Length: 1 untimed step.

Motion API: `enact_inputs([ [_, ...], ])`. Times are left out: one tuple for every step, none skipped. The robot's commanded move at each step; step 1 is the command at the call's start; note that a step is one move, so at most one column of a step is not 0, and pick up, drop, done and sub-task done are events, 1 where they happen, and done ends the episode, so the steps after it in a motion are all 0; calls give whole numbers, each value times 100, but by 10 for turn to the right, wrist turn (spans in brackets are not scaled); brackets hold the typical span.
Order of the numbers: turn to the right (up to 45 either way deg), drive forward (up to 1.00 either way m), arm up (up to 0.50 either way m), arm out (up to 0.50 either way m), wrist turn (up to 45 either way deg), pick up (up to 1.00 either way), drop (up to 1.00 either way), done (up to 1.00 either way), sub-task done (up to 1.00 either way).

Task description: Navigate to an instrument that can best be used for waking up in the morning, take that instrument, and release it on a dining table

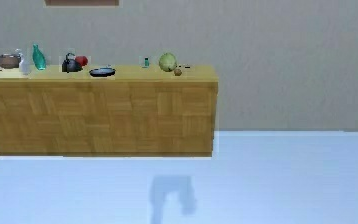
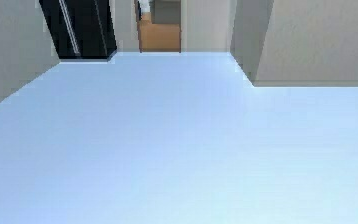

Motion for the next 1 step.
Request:
enact_inputs([
  [-450,0,0,0,0,0,0,0,0],
])
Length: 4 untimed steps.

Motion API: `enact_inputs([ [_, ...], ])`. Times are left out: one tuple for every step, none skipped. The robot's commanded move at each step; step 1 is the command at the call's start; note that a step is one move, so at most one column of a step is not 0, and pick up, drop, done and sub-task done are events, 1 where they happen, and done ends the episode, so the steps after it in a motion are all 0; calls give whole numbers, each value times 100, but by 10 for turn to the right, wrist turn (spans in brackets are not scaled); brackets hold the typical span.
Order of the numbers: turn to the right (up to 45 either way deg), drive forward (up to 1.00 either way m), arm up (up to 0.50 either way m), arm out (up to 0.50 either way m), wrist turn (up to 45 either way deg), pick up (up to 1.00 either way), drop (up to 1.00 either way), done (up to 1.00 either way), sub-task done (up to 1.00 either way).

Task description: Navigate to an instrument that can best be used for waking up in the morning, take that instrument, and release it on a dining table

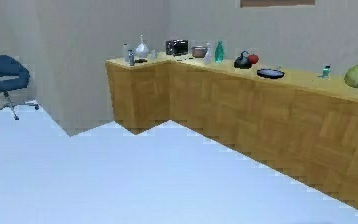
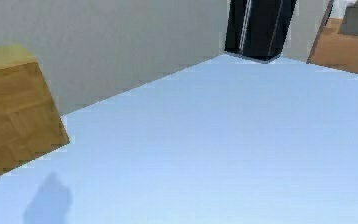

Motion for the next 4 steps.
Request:
enact_inputs([
  [-450,0,0,0,0,0,0,0,0],
  [-420,0,0,0,0,0,0,0,0],
  [0,100,0,0,0,0,0,0,0],
  [0,40,0,0,0,0,0,0,0],
])
